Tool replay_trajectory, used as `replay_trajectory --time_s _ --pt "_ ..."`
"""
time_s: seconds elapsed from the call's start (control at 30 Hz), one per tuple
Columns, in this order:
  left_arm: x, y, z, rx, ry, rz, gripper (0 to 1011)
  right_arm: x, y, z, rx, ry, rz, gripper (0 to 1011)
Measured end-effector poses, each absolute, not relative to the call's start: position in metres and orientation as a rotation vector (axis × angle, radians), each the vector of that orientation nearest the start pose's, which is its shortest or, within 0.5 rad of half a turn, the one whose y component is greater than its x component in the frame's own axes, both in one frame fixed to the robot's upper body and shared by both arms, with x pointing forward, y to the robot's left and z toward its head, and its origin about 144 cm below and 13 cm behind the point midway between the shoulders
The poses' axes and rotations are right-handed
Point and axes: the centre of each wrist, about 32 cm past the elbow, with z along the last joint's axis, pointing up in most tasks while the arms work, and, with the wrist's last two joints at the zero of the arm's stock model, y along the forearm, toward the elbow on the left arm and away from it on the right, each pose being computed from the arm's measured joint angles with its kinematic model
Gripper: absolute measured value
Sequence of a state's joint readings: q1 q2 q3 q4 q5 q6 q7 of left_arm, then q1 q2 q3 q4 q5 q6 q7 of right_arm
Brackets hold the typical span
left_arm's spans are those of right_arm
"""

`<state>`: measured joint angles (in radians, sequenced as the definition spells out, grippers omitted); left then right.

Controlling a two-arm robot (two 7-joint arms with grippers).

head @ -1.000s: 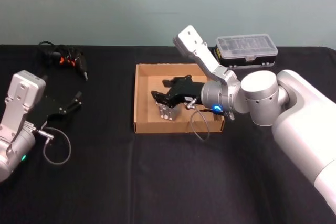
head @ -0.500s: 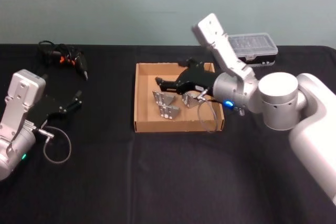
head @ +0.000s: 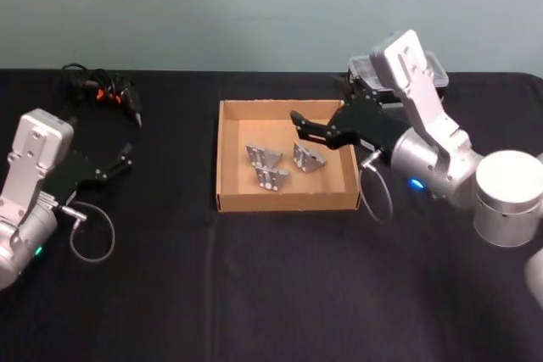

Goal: Use one hand to pick up the angle iron from the table and place it into the box.

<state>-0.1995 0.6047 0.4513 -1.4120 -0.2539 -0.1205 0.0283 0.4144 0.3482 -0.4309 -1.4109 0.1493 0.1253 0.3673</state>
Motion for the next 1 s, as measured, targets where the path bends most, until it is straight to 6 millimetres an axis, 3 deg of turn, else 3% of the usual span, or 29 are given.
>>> replay_trajectory --time_s 0.47,1.0 --pt "0.489 0.310 1.140 0.304 -0.285 1.248 1000 0.517 -0.247 1.195 -0.265 -0.339 -1.019 1002" --pt "0.489 0.310 1.140 0.304 -0.285 1.248 1000 0.511 -0.255 1.186 -0.265 -0.346 -1.064 1002"
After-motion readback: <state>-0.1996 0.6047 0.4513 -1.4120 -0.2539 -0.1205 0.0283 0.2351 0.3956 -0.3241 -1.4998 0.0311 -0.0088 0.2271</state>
